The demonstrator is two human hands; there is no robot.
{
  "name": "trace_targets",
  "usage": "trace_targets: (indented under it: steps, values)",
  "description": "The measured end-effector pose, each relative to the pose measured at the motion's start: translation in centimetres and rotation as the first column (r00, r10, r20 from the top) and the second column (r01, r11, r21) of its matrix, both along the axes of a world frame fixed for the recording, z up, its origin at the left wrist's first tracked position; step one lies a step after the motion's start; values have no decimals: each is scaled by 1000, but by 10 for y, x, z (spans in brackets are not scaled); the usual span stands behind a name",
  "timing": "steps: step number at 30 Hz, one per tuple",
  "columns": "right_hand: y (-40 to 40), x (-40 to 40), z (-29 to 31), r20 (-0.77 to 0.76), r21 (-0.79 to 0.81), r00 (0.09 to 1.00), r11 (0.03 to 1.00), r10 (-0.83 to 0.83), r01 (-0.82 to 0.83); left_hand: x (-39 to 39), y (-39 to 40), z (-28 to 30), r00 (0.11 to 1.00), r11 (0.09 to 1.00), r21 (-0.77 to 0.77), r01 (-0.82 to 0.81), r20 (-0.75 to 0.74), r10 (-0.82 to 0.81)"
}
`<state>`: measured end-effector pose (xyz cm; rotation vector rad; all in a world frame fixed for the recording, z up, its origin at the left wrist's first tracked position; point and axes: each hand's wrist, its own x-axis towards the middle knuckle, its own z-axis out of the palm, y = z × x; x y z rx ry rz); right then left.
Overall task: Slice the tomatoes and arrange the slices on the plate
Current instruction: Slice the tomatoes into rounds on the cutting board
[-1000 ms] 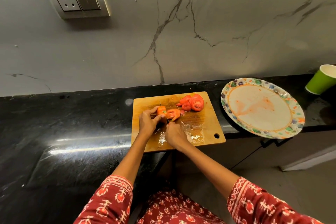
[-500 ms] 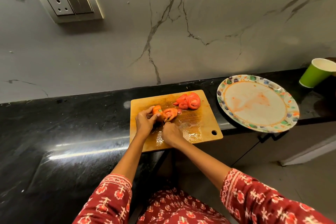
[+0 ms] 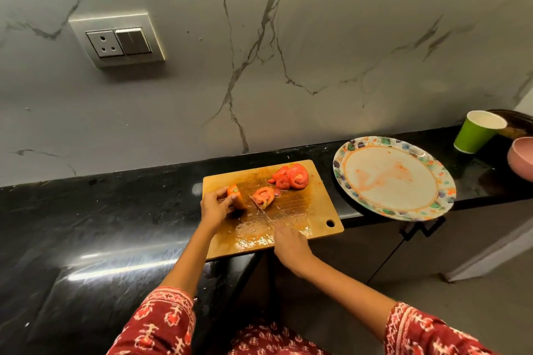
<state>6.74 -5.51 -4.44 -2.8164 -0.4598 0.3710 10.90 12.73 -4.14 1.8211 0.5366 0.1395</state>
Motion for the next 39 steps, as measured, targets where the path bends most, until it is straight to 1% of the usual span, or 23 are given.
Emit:
trace_targets:
  steps: [2, 4, 7, 9, 14, 16, 21, 25, 29, 32, 39]
  values:
    - [-1, 8, 0, -39, 83, 997, 994, -74, 77, -4, 3, -1, 1000, 1000, 4, -12, 0, 12]
    - [-2, 16, 3, -88, 158, 989, 978, -122, 134, -6, 4, -1, 1000, 1000, 9, 14, -6, -14]
    - [0, 26, 9, -139, 235, 983, 961, -116, 146, -7, -2, 0, 997, 997, -1, 79, -20, -79]
    - [4, 32, 14, -157, 283, 981, 947, -111, 152, -8, -5, 0, 997, 997, 3, 78, -14, -78]
    - [16, 29, 27, -126, 323, 990, 942, -54, 93, -7, -7, 1, 997, 997, 1, 82, -12, -82]
    - [23, 25, 28, -138, 315, 989, 945, -49, 91, -8, -8, 1, 995, 995, 18, 95, -16, -94]
    - [32, 26, 31, -176, 251, 979, 957, -105, 148, -8, -14, 0, 997, 993, 94, 77, -1, -77]
    - [30, 27, 35, -178, 233, 979, 963, -95, 136, -9, -14, 2, 993, 982, 151, 117, 0, -118]
    - [27, 26, 35, -156, 232, 985, 967, -68, 103, -10, -17, 3, 992, 971, 215, 110, 40, -121]
    - [24, 26, 35, -133, 248, 987, 962, -85, 116, -9, -16, 2, 992, 973, 202, 108, 39, -119]
    - [27, 23, 32, -146, 232, 985, 965, -92, 125, -10, -17, 0, 997, 986, 156, 60, 39, -67]
